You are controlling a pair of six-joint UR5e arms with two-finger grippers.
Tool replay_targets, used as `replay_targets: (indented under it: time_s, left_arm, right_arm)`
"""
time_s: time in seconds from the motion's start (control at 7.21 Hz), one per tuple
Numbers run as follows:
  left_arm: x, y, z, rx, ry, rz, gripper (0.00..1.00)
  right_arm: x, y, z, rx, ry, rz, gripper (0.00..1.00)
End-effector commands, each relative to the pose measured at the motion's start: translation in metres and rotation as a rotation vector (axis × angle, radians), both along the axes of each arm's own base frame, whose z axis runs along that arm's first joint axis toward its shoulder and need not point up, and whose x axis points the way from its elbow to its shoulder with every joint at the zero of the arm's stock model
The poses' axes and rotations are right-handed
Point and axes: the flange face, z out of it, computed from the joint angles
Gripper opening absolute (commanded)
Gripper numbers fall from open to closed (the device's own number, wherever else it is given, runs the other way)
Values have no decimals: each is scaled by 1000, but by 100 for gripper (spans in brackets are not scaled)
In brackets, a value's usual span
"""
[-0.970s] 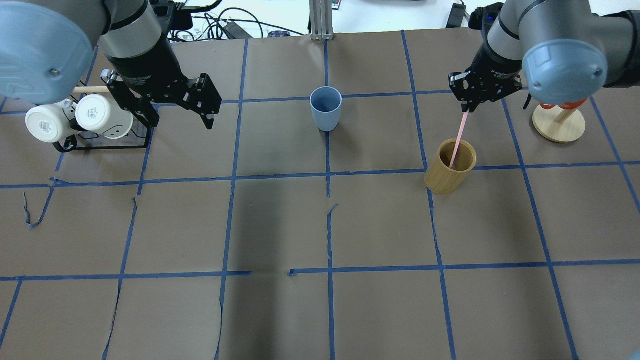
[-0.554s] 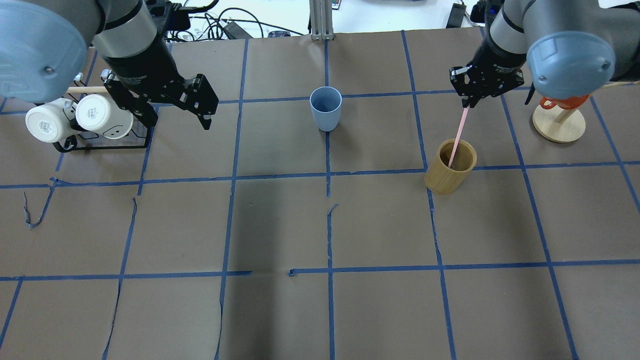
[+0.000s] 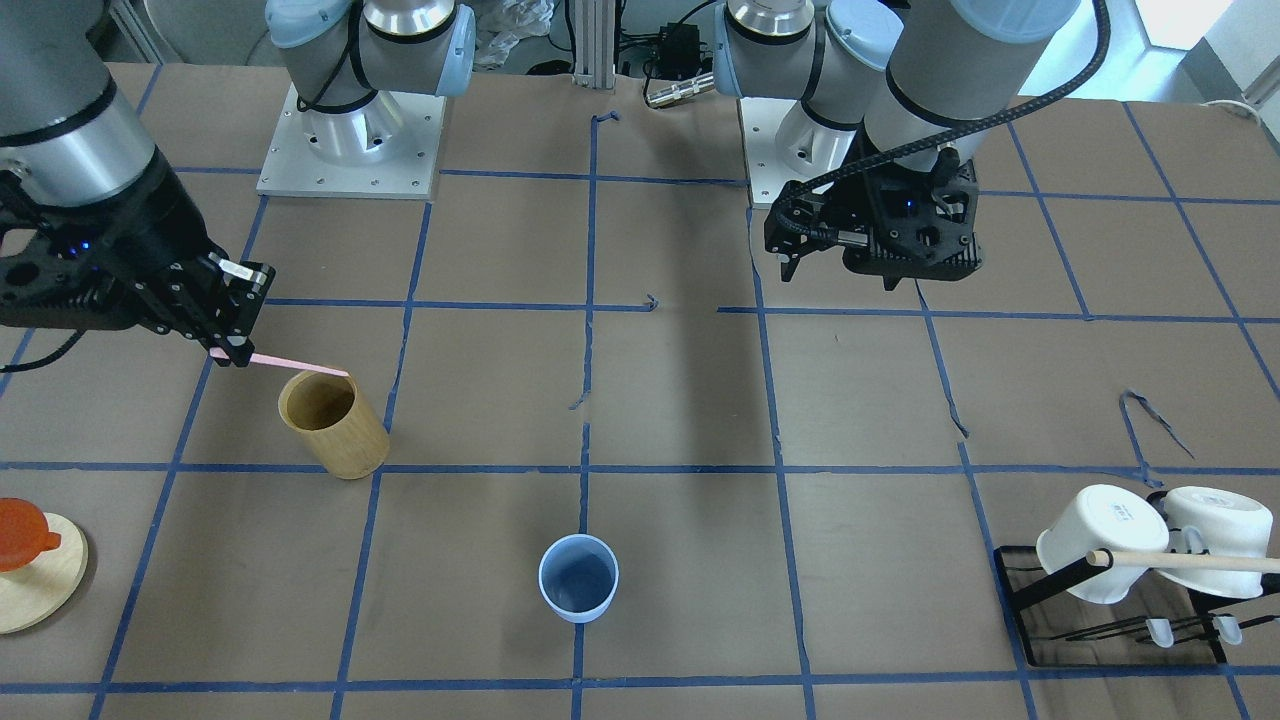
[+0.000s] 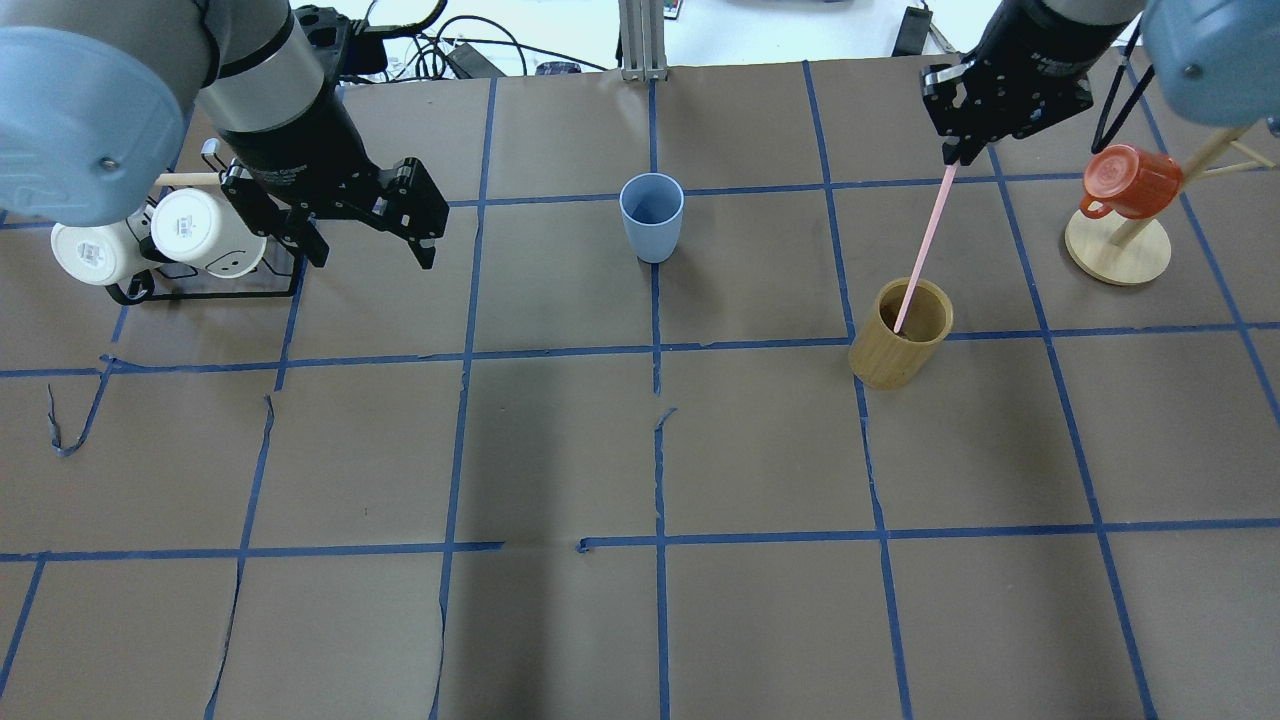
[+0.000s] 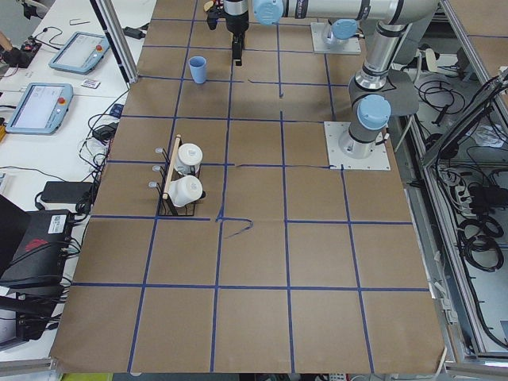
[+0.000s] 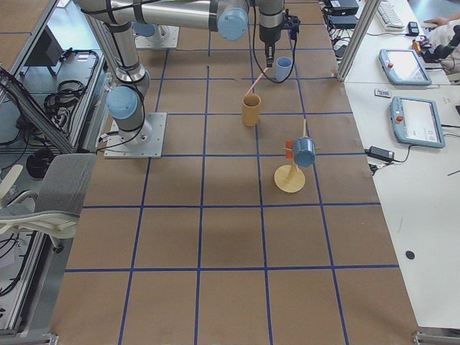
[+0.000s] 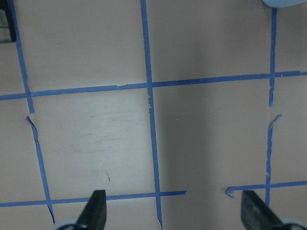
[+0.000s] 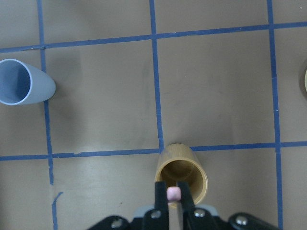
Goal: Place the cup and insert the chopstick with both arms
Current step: 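Grasp the pink chopstick with the right gripper and lift it from the bamboo cup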
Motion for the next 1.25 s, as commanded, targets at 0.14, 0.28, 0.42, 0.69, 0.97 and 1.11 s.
replay_targets:
  time_s: [0.14,0.28,0.42,0.69,0.97,1.11]
  left_arm:
    - [0,3,2,-2,1,6,100]
    - [1,3,3,-4,-1,8,100]
    - [1,2,2,-4,-1,9,100]
    - [4,3,5,-10,-1,16,100]
    - [6,-1,2,-13,-2,18,100]
    - [5,0,2,-22,-2,16,100]
  right_arm:
    - [83,-6,28,-103,-23,34,18]
    - [121,-6,25,-155,-32,80,18]
    - [154,-8,21,-222,-35,133,18]
    - [192,-21,8,-323,-58,178,17]
    - [215,-33,5,-374,-57,226,17]
    - [219,-48,-6,-396,-59,231,18]
